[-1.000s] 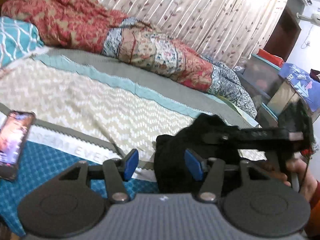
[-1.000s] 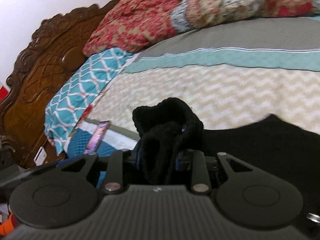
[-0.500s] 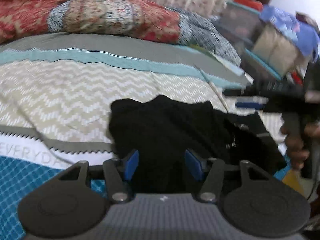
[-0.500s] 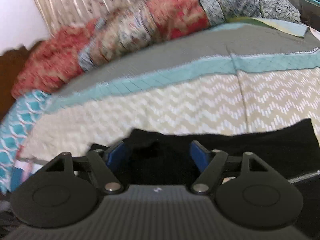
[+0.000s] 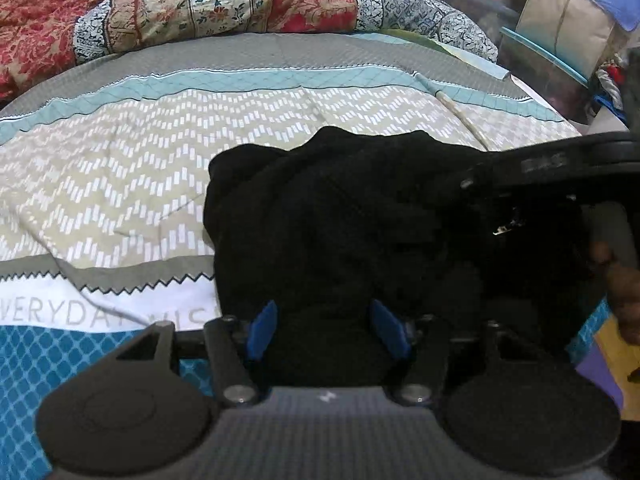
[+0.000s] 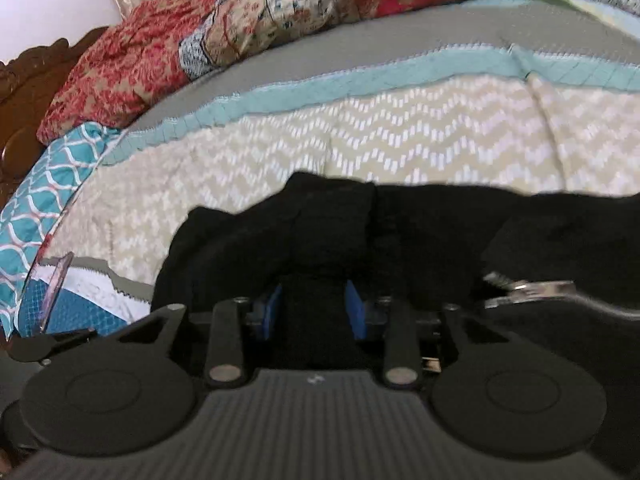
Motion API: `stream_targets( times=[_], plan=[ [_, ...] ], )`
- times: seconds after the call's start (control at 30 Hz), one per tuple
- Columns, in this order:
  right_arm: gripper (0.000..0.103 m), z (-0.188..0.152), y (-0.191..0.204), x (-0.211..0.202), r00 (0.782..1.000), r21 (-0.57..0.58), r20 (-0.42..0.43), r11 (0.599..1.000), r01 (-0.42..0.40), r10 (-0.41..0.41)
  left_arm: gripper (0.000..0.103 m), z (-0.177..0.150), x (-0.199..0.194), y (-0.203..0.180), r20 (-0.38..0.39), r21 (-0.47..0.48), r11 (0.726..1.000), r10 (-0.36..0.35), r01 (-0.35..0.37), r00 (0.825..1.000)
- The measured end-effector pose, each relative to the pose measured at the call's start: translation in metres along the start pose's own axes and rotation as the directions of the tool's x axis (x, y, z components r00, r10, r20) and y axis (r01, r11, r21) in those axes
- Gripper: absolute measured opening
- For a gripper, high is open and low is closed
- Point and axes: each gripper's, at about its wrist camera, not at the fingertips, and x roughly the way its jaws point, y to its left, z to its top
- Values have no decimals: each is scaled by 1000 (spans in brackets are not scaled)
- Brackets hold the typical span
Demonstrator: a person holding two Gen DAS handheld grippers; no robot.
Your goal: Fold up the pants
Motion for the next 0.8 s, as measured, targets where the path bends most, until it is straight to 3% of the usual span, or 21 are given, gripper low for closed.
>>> stream_targets(
  times=[0.17,0.3,0.4,0.47,0.6,0.73,0.8],
  plan=[
    [50,-6,-33,-68,983,72,181,997,9,-22,58,5,-30,8,57,-64,996,-53,57,997],
    [63,-25,-82,-124,925,204,314,967,152,-212,58,17,-38,9,86,-104,989,-101,110,991],
    [70,-49,-123,-148,893,342,334,922,182,-300,58,24,-29,-1,66,-103,987,-116,123,991],
    [76,-67,-147,-154,889,440,321,883,165,-326,58,25,-16,-13,36,-70,991,-111,113,993],
    [77,-96,-175,-144,905,543,267,827,144,-333,60,14,21,-35,-46,22,999,-42,43,998],
    [77,-108,-191,-131,925,598,243,796,93,-291,61,15,25,-48,-58,80,997,25,-20,998],
    [70,-106,-184,-132,924,596,258,800,77,-281,61,22,16,-48,-67,62,998,19,-14,998]
  ],
)
